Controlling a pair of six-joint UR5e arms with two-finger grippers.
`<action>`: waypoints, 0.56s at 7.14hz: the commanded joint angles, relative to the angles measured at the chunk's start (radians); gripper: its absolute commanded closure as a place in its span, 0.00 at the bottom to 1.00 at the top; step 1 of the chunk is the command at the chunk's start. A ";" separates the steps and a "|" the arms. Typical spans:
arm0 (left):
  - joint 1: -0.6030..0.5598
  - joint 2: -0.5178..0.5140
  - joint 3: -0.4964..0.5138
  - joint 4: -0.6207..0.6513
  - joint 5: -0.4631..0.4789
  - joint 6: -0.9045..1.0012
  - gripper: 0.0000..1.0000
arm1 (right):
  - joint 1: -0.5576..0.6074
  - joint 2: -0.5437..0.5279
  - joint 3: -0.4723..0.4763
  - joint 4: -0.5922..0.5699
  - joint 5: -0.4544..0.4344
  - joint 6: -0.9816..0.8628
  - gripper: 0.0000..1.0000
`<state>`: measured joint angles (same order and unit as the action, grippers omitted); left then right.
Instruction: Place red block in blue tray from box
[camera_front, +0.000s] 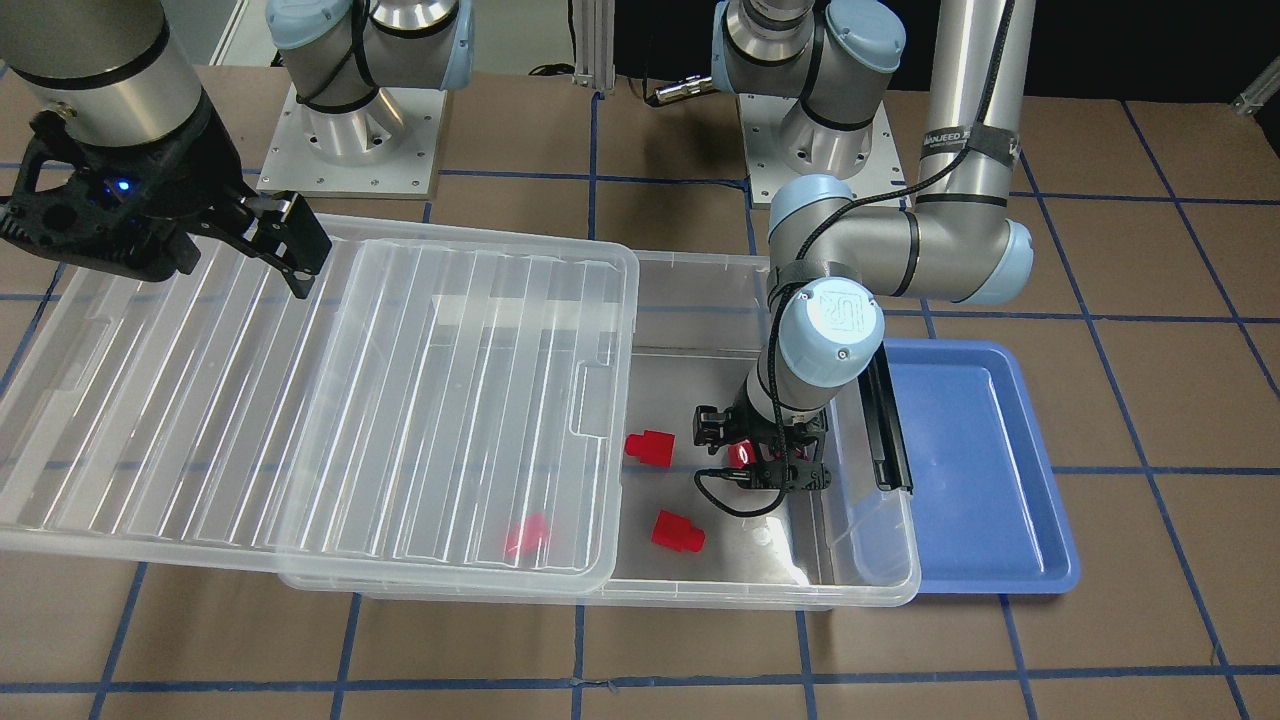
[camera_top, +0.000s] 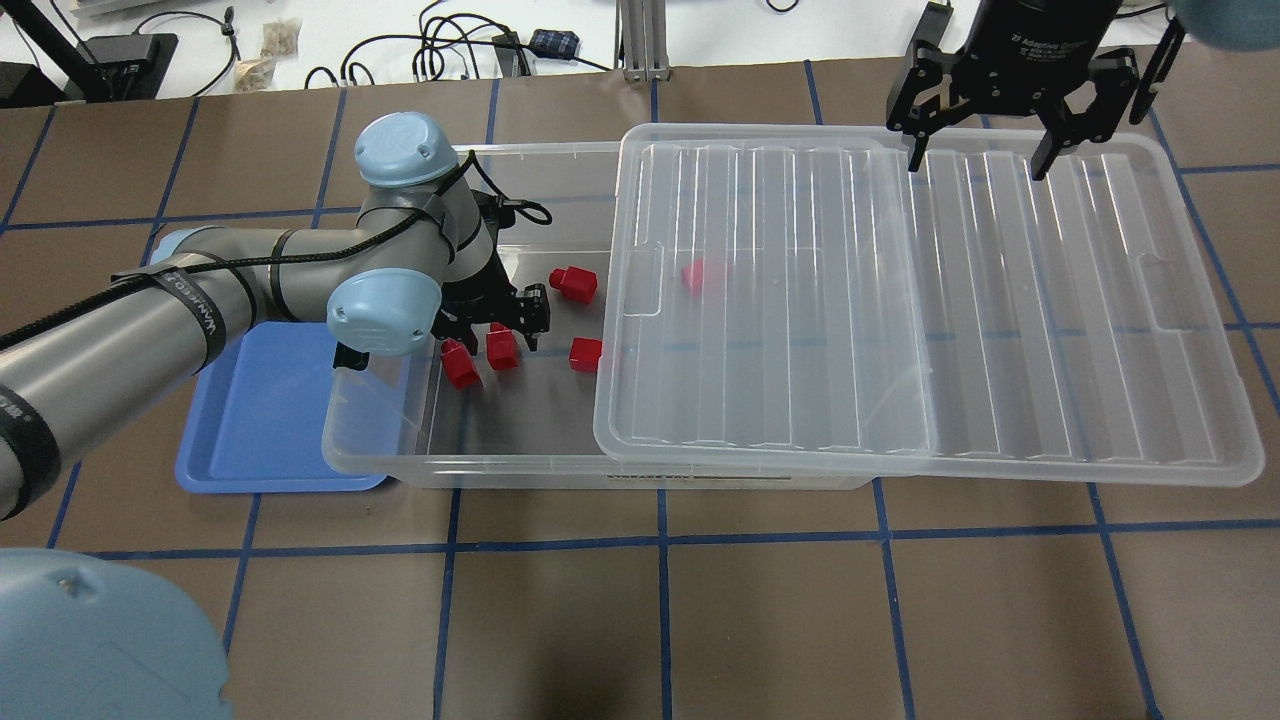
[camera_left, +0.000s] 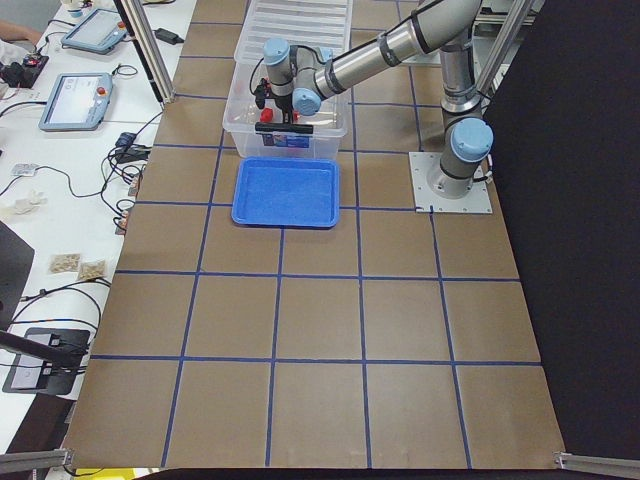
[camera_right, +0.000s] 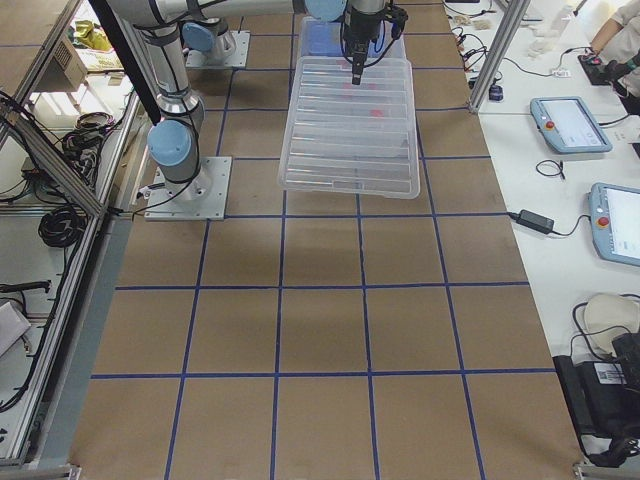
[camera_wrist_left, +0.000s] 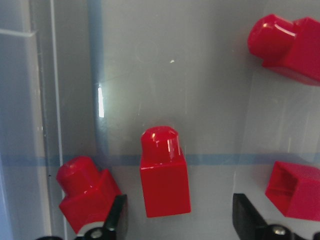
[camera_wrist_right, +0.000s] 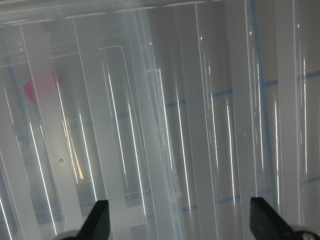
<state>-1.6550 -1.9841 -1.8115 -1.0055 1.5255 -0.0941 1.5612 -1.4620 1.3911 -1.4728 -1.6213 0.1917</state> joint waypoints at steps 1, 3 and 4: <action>0.001 -0.012 0.000 0.007 -0.001 0.002 0.25 | 0.000 0.000 0.006 -0.006 -0.002 0.000 0.00; 0.001 -0.022 0.000 0.008 -0.002 -0.001 0.29 | 0.002 0.000 0.012 -0.030 0.009 0.000 0.00; 0.001 -0.027 0.000 0.008 -0.004 -0.001 0.32 | 0.002 -0.001 0.031 -0.073 0.011 -0.003 0.00</action>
<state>-1.6537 -2.0049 -1.8116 -0.9974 1.5231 -0.0945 1.5626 -1.4622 1.4063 -1.5069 -1.6142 0.1913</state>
